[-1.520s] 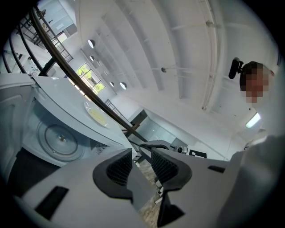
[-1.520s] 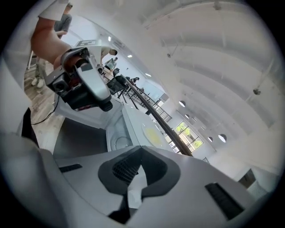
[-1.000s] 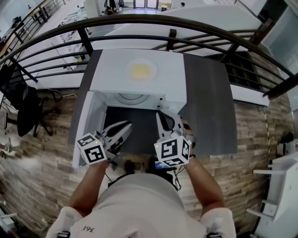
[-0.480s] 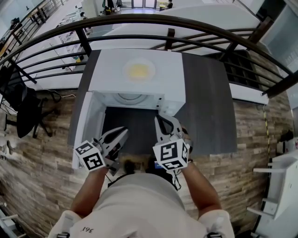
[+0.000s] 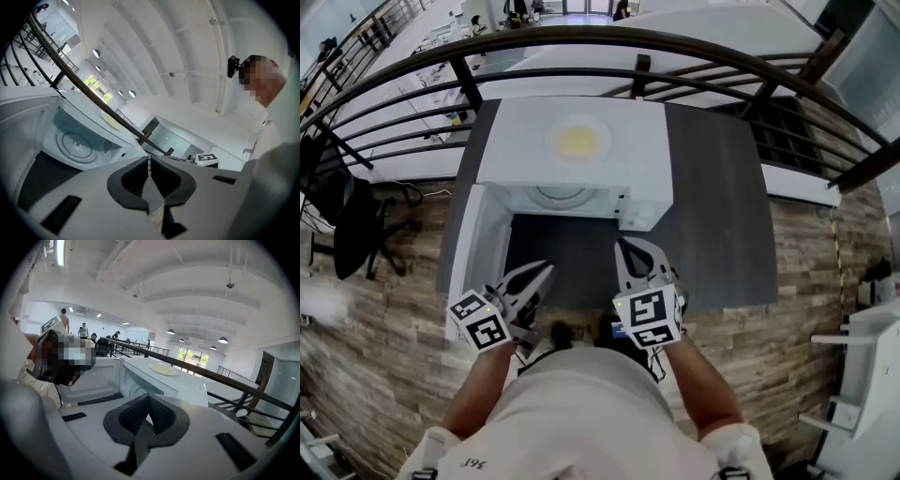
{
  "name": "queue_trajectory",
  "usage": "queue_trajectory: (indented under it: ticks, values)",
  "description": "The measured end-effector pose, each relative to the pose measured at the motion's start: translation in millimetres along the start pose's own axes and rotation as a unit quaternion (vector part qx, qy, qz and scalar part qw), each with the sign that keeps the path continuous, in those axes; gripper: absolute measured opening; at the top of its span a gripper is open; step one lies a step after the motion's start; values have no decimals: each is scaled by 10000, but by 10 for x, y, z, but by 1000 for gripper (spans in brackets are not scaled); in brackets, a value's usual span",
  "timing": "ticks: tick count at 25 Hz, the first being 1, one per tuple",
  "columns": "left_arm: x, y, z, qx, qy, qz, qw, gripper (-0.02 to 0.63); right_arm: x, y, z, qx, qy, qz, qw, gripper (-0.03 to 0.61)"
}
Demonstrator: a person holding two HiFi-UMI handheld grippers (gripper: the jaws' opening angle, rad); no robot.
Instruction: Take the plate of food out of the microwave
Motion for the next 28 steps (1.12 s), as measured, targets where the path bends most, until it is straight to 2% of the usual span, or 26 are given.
queue_trajectory:
  ticks: [6,14,20,28]
  values:
    - [85,16,14,-33,-145,44,9999,6,57,37,-7,-589,-160,-39,9981,2]
    - [3,65,-86,-33,-181,35,9998,6,-3,207,87,-1121,-124,-13,9936,0]
    - [-50,148,-99,-4,-135,-42,9999,6,44,295,176,-1341,-12,-7,9910,0]
    - [-89,224,-108,29,-64,-131,9999,6,62,342,220,-1262,126,-42,9919,0]
Point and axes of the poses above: the fingertips, and each gripper's own axes: x backward along the fingers, z to its right, y out of its underside, the point moved 10 cm from there along x, backward along the fingers, and after that the axes turned 6 degrees about -y, right-handed, at the moved point
